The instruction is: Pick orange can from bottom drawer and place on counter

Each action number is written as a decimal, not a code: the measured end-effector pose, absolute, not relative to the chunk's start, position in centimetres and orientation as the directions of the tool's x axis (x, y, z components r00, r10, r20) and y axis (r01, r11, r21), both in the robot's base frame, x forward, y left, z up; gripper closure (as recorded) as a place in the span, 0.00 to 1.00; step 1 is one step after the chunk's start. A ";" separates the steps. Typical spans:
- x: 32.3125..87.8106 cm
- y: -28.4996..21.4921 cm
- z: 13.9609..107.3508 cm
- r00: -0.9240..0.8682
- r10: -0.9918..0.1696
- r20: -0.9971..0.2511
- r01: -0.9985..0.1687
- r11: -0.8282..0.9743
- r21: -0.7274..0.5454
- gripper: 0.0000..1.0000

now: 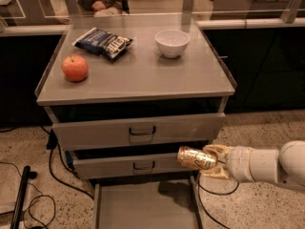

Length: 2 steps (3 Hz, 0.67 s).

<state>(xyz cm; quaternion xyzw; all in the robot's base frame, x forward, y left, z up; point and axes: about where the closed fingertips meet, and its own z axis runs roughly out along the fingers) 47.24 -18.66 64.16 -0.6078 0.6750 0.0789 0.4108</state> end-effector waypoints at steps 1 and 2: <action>47.0 -17.7 69.7 0.158 -0.772 -0.615 -0.872 0.184 -0.455 1.00; 47.2 -16.2 74.0 0.226 -0.778 -0.586 -0.868 0.111 -0.483 1.00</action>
Offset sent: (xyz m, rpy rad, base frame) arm 0.0021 0.0401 0.1495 -0.1027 -0.1234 0.1968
